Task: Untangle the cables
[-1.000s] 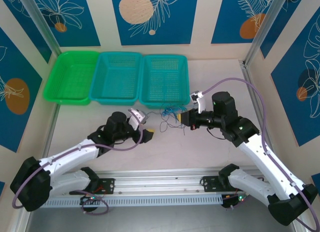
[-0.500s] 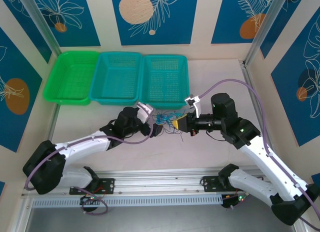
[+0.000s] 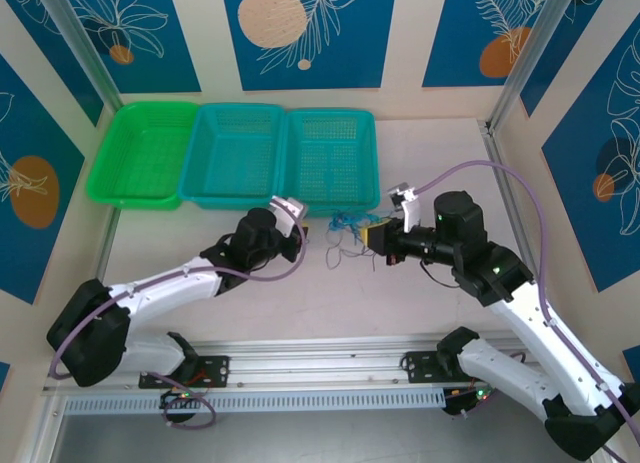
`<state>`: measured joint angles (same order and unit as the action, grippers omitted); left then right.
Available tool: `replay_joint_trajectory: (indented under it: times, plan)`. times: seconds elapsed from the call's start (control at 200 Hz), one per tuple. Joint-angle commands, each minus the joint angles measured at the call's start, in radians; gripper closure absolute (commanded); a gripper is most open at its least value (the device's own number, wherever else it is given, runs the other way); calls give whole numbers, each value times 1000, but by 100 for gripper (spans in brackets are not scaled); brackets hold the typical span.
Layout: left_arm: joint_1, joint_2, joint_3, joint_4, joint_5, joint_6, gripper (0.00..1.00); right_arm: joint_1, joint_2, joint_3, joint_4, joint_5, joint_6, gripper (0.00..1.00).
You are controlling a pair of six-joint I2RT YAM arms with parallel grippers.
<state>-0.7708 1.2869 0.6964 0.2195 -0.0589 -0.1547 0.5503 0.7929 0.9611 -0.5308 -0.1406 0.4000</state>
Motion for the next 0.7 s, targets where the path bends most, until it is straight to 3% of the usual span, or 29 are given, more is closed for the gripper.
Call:
replay_joint_trajectory:
  times: [0.0,0.115,0.275,0.43,0.52,0.59,0.695]
  plan:
    - [-1,-64,-26,-76,-79,-39,100,-43,-25,-25,-64,283,71,100]
    - [10,-128,-64,-121,-142,-74,100,-163,-29,-46,-139,425,159,100]
    - [51,-208,-101,-209,-202,-133,100,-386,-55,-102,-143,285,215,99]
    - [96,-291,-137,-252,-192,-179,100,-527,-35,-156,-124,161,209,93]
    - [111,-333,-159,-251,-162,-187,100,-527,18,-194,-67,-28,159,96]
    - [114,-353,-187,-186,-63,-168,100,-470,57,-269,47,-183,179,94]
    - [111,-330,-225,-52,134,-169,100,-316,123,-400,239,-213,262,84]
